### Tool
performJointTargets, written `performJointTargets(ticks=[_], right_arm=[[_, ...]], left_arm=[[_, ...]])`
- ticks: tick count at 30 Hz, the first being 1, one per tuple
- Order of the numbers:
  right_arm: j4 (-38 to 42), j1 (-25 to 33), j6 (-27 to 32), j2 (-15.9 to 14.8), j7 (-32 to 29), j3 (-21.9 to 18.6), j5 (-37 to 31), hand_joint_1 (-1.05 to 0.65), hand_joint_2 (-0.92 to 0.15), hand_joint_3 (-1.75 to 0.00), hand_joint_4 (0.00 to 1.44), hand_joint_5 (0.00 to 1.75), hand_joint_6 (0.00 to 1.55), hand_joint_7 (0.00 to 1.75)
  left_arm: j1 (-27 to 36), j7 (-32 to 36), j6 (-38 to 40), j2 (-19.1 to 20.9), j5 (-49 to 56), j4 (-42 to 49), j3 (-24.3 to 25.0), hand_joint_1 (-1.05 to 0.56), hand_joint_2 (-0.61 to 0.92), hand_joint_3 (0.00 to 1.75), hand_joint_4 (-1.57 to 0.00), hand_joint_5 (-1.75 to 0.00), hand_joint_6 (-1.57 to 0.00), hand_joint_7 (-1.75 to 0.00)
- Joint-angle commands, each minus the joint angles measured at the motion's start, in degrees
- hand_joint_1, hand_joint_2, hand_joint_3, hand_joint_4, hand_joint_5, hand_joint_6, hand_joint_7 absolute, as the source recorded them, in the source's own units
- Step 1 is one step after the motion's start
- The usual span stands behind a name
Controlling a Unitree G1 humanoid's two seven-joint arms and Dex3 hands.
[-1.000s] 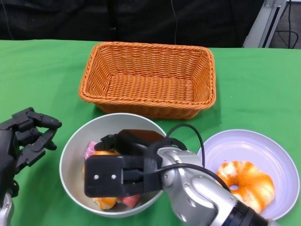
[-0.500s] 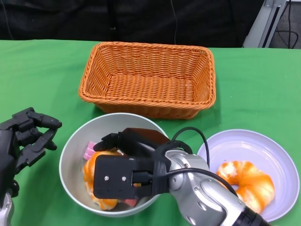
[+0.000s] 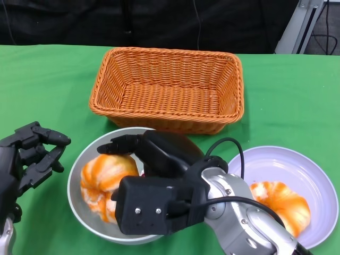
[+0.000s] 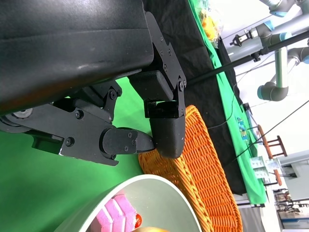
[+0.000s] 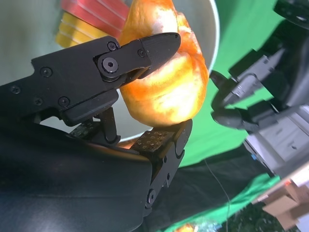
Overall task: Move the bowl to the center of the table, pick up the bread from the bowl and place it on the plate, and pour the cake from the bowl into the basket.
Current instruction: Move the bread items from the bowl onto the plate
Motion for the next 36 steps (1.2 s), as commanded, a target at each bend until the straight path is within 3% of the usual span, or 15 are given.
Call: performJointTargets(ticks=[1, 9, 14, 17, 20, 22, 28, 32, 36], right_arm=[[-2.6, 1.0, 0.4, -0.5, -0.2, -1.8, 0.1, -0.32, -0.92, -0.09, 0.74, 1.39, 1.08, 0.08], [-4.2, 2.7, -5.2, -3.3, -3.4, -2.7, -0.9, -0.28, -0.91, -0.03, 0.80, 1.40, 1.13, 0.09], [-7.1, 4.4, -7.1, -4.9, -3.9, -4.2, -0.7, -0.25, -0.92, -0.03, 0.70, 1.57, 1.15, 0.16], [-9.3, 5.2, -8.1, -6.4, -4.0, -5.1, -1.6, -0.25, -0.92, -0.03, 0.70, 1.55, 1.11, 0.26], [-11.1, 6.2, -8.9, -7.7, -4.5, -6.0, -2.5, -0.25, -0.92, -0.01, 0.73, 1.47, 0.97, 0.51], [-12.2, 7.2, -9.6, -8.3, -4.7, -6.7, -2.6, -0.24, -0.92, -0.02, 0.74, 1.47, 0.95, 0.53], [-15.2, 10.1, -10.9, -9.6, -5.2, -8.7, -2.6, -0.21, -0.92, -0.03, 0.69, 1.60, 0.78, 0.92], [-18.4, 12.0, -12.8, -12.2, -5.0, -10.7, -3.1, -0.23, -0.92, -0.04, 0.67, 1.58, 0.71, 1.02], [-20.4, 13.9, -15.5, -14.5, -5.9, -12.8, -3.5, -0.23, -0.92, -0.03, 0.71, 1.50, 0.74, 0.96]], left_arm=[[-0.4, -0.7, 0.1, 0.9, -1.0, 0.0, 0.4, -0.27, 0.91, 0.27, -0.87, -1.51, -0.91, -0.96], [-0.1, 0.6, 0.0, 0.8, -0.5, -0.3, 0.1, -0.26, 0.92, 0.23, -0.84, -1.43, -0.90, -0.99], [-0.1, 0.2, -0.1, 0.8, -0.8, -0.2, 0.2, -0.23, 0.92, 0.25, -0.83, -1.41, -0.89, -0.99], [0.0, 0.9, -0.3, 1.0, -0.2, -0.2, 0.0, -0.21, 0.92, 0.26, -0.82, -1.38, -0.89, -0.98], [0.0, 1.2, -0.4, 1.1, 0.0, -0.2, -0.1, -0.19, 0.92, 0.28, -0.85, -1.38, -0.89, -0.99], [0.0, 1.1, -0.3, 1.1, 0.0, -0.2, 0.0, -0.18, 0.92, 0.29, -0.85, -1.38, -0.89, -1.00], [0.1, 1.4, -0.3, 1.2, 0.3, -0.3, 0.0, -0.19, 0.91, 0.29, -0.83, -1.38, -0.88, -1.01], [0.3, 1.7, -0.2, 1.3, 0.5, -0.5, 0.0, -0.19, 0.92, 0.29, -0.83, -1.38, -0.88, -1.02], [0.3, 0.9, -0.3, 1.3, 0.0, -0.6, 0.2, -0.18, 0.92, 0.30, -0.83, -1.39, -0.87, -1.02]])
